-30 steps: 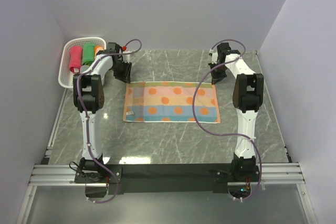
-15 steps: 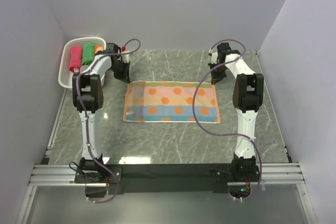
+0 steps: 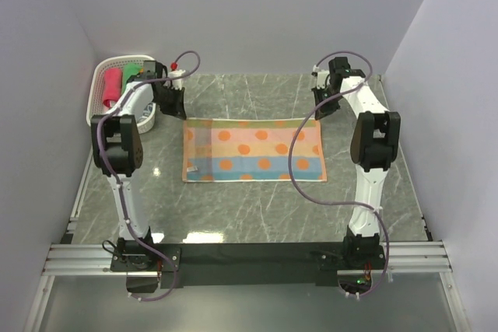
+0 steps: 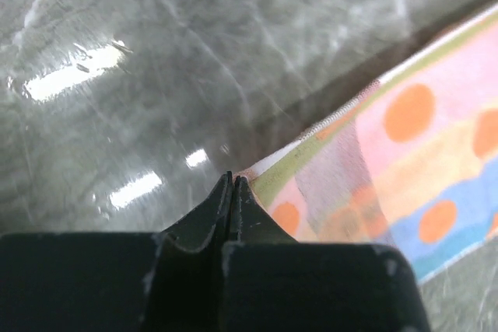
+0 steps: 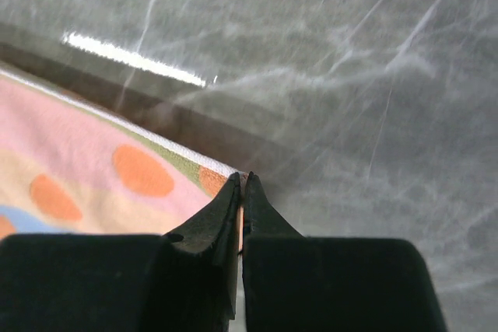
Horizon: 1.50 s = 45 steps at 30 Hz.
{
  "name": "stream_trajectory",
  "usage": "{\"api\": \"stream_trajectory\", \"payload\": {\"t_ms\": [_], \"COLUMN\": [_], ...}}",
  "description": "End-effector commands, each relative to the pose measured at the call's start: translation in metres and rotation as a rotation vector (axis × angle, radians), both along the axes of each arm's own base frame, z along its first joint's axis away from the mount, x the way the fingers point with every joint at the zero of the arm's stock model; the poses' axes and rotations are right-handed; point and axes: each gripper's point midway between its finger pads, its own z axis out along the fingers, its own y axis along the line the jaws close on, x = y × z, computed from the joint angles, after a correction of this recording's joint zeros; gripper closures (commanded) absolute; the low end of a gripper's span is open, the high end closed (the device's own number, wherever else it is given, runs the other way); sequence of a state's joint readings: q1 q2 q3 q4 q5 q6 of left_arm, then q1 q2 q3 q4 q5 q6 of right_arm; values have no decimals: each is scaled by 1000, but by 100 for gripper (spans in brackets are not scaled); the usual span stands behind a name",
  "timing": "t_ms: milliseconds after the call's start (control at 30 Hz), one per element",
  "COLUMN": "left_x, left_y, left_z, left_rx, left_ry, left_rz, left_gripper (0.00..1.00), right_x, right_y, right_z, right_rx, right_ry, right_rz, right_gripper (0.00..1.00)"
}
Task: Roll the towels
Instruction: Fold the towel
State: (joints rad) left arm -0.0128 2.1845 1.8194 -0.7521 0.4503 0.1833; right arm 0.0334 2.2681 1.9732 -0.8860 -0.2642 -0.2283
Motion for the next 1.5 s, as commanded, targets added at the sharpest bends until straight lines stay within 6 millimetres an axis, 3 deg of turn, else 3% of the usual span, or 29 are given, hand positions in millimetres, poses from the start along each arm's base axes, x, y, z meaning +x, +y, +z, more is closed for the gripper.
{"api": "stream_trajectory", "payload": {"t_ms": [0,233,433,600,633,733,867,967,1067,1200,1267,1333,1467], "left_x": [-6,-54,-109,-143,-151,-150,-146,-133,-112,-87,-77,-75,-92], "left_y": [-4,0,2,3,4,15,17,6,-2,0,4,7,12], "left_z": [56,62,40,31,20,-3,-16,-2,24,61,80,88,89], "left_rx": [-21,24,44,48,50,115,119,54,6,33,66,93,139], "left_ry": [-152,-167,-100,-63,-36,-28,-6,-13,-57,-160,-225,-258,-261], "left_rz": [-83,-213,-327,-401,-397,-361,-333,-304,-285,-273,-266,-283,-353], "left_gripper": [100,100,100,100,100,100,100,100,100,100,100,100,100], "right_x": [-12,-56,-90,-118,-120,-129,-131,-122,-108,-85,-84,-85,-97], "right_y": [-5,-5,-9,-13,-12,-9,-3,-1,-1,-5,-4,-3,-1], "right_z": [51,57,42,28,23,4,-6,1,17,47,56,62,62], "right_rx": [2,-4,-25,-48,-51,-55,-49,-40,-42,-35,-21,-14,-3], "right_ry": [-90,-66,-7,25,31,69,95,81,44,-32,-39,-45,-30], "right_rz": [40,111,144,167,171,179,178,172,166,141,142,148,178], "right_gripper": [100,100,100,100,100,100,100,100,100,100,100,100,100]}}
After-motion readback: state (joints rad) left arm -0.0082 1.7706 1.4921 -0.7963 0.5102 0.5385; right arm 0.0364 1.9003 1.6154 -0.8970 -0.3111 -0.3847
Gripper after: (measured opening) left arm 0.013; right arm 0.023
